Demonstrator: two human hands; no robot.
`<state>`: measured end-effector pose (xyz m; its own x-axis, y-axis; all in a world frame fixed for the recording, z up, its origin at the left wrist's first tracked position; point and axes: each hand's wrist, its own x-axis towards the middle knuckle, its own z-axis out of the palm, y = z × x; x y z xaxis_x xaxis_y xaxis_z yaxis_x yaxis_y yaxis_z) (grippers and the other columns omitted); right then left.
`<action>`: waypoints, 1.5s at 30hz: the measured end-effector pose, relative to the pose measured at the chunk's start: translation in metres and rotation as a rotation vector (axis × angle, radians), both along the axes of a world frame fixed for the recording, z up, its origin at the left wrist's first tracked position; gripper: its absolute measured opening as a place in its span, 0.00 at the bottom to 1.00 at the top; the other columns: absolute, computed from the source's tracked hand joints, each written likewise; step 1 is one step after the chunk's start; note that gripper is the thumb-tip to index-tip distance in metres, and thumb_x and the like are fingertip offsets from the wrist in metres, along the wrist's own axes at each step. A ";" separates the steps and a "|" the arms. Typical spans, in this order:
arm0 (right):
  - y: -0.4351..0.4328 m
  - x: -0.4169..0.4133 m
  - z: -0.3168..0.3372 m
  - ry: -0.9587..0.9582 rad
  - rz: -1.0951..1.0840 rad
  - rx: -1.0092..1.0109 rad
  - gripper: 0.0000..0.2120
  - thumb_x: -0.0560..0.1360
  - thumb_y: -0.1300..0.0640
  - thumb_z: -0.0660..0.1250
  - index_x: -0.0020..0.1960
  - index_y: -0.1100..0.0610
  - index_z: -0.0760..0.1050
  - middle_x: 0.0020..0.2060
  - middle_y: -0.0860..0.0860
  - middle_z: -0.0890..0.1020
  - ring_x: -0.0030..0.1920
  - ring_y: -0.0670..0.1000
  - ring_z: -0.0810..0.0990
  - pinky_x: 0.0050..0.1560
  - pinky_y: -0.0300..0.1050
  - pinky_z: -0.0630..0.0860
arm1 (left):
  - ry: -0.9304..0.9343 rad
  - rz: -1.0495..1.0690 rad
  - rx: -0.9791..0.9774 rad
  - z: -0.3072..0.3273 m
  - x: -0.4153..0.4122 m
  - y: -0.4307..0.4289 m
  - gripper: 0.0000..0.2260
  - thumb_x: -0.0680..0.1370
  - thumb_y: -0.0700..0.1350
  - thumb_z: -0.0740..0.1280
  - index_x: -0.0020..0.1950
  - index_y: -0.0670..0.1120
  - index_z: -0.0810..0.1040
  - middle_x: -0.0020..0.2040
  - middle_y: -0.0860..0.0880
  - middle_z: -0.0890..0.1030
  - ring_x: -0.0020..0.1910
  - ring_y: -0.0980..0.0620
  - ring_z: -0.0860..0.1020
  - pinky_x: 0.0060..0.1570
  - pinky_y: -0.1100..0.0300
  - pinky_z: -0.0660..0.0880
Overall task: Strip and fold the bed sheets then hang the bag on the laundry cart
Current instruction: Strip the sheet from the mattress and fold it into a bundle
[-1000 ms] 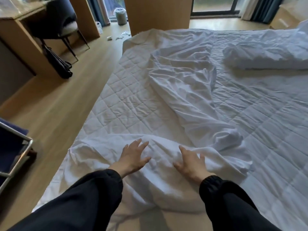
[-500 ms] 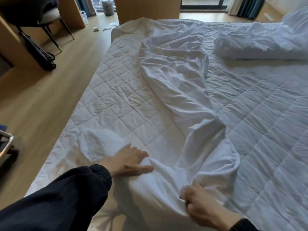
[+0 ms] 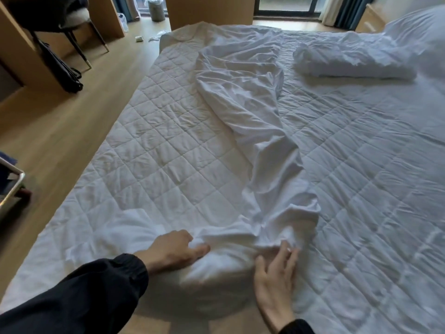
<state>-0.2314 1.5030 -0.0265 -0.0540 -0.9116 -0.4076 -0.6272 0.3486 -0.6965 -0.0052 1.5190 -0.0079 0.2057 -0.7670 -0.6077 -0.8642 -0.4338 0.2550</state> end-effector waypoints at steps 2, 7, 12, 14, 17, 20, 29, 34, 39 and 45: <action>0.028 0.003 0.010 -0.156 0.023 0.094 0.40 0.77 0.47 0.64 0.78 0.58 0.43 0.76 0.61 0.49 0.76 0.56 0.50 0.73 0.47 0.52 | 0.025 0.070 -0.004 0.006 -0.016 0.021 0.28 0.71 0.72 0.56 0.49 0.48 0.75 0.49 0.51 0.78 0.45 0.51 0.76 0.43 0.57 0.67; 0.079 0.009 0.016 -0.473 -0.116 0.162 0.53 0.66 0.39 0.72 0.77 0.56 0.44 0.74 0.57 0.60 0.72 0.52 0.63 0.73 0.51 0.61 | 0.457 0.433 0.006 0.017 -0.065 0.082 0.28 0.73 0.67 0.61 0.57 0.45 0.79 0.52 0.53 0.81 0.49 0.55 0.79 0.47 0.64 0.72; 0.111 0.009 0.011 -0.557 -0.146 0.148 0.42 0.57 0.35 0.72 0.64 0.54 0.68 0.56 0.49 0.80 0.56 0.46 0.80 0.62 0.53 0.74 | 0.999 0.978 -0.068 0.003 -0.107 0.130 0.19 0.80 0.56 0.61 0.57 0.42 0.82 0.49 0.46 0.85 0.50 0.51 0.83 0.57 0.56 0.76; 0.123 0.006 0.006 -0.522 -0.108 0.137 0.32 0.63 0.41 0.74 0.61 0.54 0.70 0.53 0.49 0.81 0.53 0.46 0.80 0.60 0.51 0.76 | 0.924 1.021 -0.149 -0.007 -0.114 0.147 0.18 0.79 0.55 0.63 0.56 0.42 0.82 0.48 0.47 0.85 0.49 0.51 0.83 0.58 0.53 0.77; 0.139 0.001 -0.003 -0.454 -0.096 0.144 0.18 0.71 0.50 0.71 0.58 0.51 0.71 0.52 0.50 0.81 0.52 0.48 0.79 0.58 0.51 0.76 | 0.879 0.935 -0.239 -0.013 -0.115 0.171 0.14 0.79 0.51 0.64 0.51 0.41 0.81 0.47 0.43 0.85 0.46 0.48 0.83 0.50 0.52 0.80; 0.149 0.002 -0.002 -0.437 -0.105 0.092 0.12 0.73 0.54 0.70 0.53 0.49 0.69 0.51 0.50 0.79 0.52 0.51 0.79 0.56 0.53 0.76 | 0.681 0.750 -0.419 -0.011 -0.108 0.185 0.08 0.74 0.49 0.70 0.44 0.45 0.77 0.40 0.47 0.82 0.37 0.55 0.81 0.38 0.58 0.78; 0.182 0.028 0.031 0.157 0.223 -0.248 0.16 0.76 0.49 0.62 0.59 0.53 0.63 0.47 0.55 0.75 0.48 0.59 0.77 0.43 0.48 0.70 | 0.696 0.533 -0.525 0.001 -0.076 0.144 0.11 0.72 0.50 0.74 0.48 0.45 0.81 0.42 0.51 0.85 0.41 0.57 0.82 0.42 0.59 0.79; 0.201 0.055 0.076 0.417 0.421 -0.439 0.16 0.78 0.42 0.58 0.61 0.48 0.64 0.47 0.50 0.69 0.46 0.53 0.76 0.38 0.44 0.67 | 0.679 0.711 -0.759 0.019 -0.041 0.178 0.02 0.75 0.44 0.70 0.45 0.46 0.81 0.39 0.51 0.84 0.38 0.56 0.83 0.37 0.63 0.77; 0.217 0.120 0.062 0.301 0.669 -0.351 0.10 0.79 0.49 0.58 0.57 0.51 0.67 0.52 0.52 0.66 0.53 0.53 0.70 0.45 0.44 0.68 | 0.383 0.880 -0.746 0.008 0.044 0.224 0.03 0.74 0.47 0.69 0.44 0.49 0.79 0.41 0.50 0.82 0.42 0.48 0.81 0.42 0.54 0.77; 0.227 0.120 -0.007 0.226 0.750 -0.157 0.21 0.78 0.50 0.58 0.69 0.52 0.61 0.60 0.56 0.66 0.63 0.57 0.67 0.64 0.47 0.67 | 0.122 0.726 -0.416 -0.050 0.085 0.243 0.12 0.79 0.50 0.63 0.58 0.45 0.76 0.51 0.45 0.80 0.53 0.41 0.78 0.49 0.52 0.73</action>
<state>-0.1111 1.7301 -0.0332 0.5305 -0.7835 -0.3236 -0.7876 -0.3143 -0.5300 0.0797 1.7619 -0.0576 0.6851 -0.6361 -0.3551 -0.3633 -0.7208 0.5903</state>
